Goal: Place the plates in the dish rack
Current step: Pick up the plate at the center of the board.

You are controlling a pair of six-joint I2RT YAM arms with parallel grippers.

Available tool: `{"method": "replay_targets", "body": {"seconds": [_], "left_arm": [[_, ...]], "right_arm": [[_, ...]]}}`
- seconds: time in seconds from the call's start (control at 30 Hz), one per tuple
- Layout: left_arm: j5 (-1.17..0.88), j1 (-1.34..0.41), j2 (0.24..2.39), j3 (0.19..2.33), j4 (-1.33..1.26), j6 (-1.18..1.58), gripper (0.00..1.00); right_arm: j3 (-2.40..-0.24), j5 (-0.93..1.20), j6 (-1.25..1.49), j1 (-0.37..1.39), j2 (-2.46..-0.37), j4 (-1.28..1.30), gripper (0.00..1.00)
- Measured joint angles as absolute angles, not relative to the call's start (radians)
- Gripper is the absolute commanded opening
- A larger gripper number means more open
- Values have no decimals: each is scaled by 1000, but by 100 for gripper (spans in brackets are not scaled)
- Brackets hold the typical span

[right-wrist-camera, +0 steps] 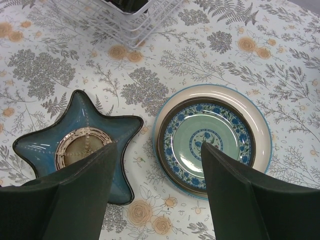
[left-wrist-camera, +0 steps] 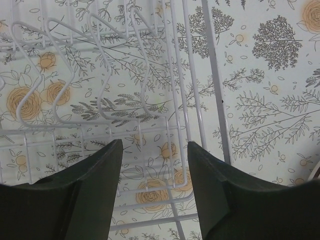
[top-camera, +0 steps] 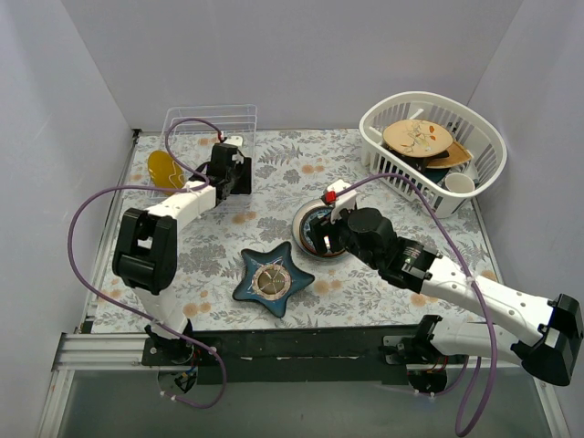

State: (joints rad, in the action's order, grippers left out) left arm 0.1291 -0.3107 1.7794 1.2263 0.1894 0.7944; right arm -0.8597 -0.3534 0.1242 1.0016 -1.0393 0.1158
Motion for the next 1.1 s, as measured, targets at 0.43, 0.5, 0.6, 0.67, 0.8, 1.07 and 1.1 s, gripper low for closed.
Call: {"method": "replay_targets", "body": {"seconds": [0.43, 0.5, 0.6, 0.67, 0.8, 1.07, 1.1], "left_arm": [[135, -338, 1829, 1374, 271, 818, 57], [151, -340, 1829, 1396, 290, 818, 61], [174, -343, 1828, 1441, 324, 817, 63], [183, -347, 1824, 1479, 349, 815, 63], [171, -351, 1786, 1531, 382, 820, 63], [-14, -389, 1600, 1453, 374, 924, 63], [-34, -411, 1575, 1425, 360, 941, 63]], "right_arm": [[-838, -366, 129, 1002, -1034, 125, 76], [-835, -372, 129, 1002, -1029, 126, 76], [-834, -384, 129, 1002, -1023, 126, 76], [-834, -392, 129, 1002, -1021, 126, 76], [-834, -426, 129, 1001, -1021, 133, 76], [-802, -462, 144, 911, -1026, 167, 76], [-794, -462, 152, 890, -1032, 176, 76]]}}
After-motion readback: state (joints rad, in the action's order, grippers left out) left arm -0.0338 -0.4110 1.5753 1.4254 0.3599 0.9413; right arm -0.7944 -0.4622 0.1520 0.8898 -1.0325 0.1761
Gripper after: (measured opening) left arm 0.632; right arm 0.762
